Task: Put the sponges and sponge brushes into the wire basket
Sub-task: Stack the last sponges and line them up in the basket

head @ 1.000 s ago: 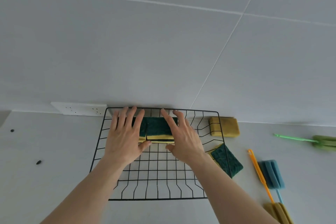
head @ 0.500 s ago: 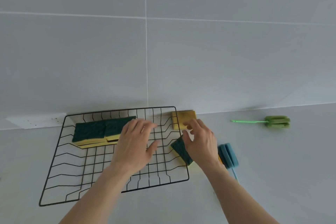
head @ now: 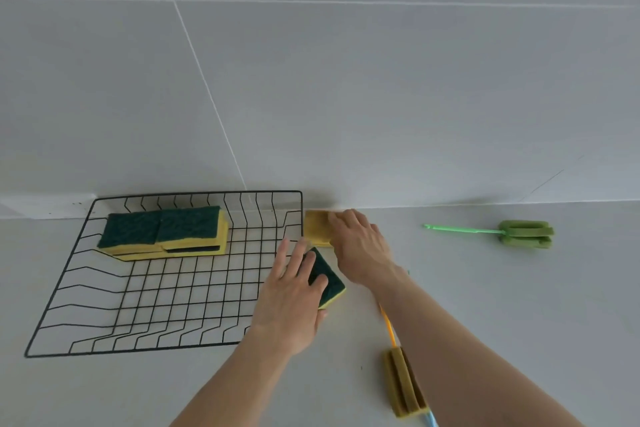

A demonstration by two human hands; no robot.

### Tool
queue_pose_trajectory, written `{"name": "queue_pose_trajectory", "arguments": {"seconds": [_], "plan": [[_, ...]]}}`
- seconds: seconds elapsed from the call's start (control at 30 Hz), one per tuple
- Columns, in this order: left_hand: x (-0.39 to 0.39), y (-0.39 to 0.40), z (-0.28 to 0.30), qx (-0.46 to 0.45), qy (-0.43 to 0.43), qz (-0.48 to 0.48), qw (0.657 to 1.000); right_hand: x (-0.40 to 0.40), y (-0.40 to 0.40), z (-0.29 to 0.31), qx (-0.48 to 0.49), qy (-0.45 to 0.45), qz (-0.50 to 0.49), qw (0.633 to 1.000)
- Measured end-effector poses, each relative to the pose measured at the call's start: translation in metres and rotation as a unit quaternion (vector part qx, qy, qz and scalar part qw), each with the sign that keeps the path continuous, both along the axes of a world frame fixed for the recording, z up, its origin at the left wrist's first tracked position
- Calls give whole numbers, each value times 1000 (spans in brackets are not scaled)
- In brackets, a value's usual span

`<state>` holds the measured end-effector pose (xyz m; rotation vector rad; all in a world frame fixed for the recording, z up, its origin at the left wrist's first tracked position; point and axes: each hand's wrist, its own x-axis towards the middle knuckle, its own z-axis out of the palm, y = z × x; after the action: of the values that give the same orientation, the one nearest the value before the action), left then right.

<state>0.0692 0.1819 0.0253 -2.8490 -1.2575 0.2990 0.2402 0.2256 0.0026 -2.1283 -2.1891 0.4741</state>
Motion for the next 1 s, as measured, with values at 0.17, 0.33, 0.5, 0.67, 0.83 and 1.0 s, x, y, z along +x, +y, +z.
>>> {"name": "queue_pose_trajectory", "arguments": {"seconds": [0.17, 0.33, 0.5, 0.67, 0.83, 1.0], "plan": [[13, -2, 0, -7, 25, -13, 1000, 22, -16, -11, 51, -2, -53, 997], [26, -7, -1, -32, 30, 20, 999, 42, -28, -10, -47, 108, -100, 988], [33, -22, -7, -35, 18, 26, 999, 59, -45, -5, -12, 176, -86, 981], [44, -37, -13, -18, -69, 15, 997, 65, -73, 3, 119, 198, -34, 972], [46, -38, 5, 13, -213, 106, 971, 61, -104, 8, 183, 125, 35, 974], [45, -28, 14, -20, -291, 120, 949, 59, -127, 2, 143, 119, 30, 982]]}}
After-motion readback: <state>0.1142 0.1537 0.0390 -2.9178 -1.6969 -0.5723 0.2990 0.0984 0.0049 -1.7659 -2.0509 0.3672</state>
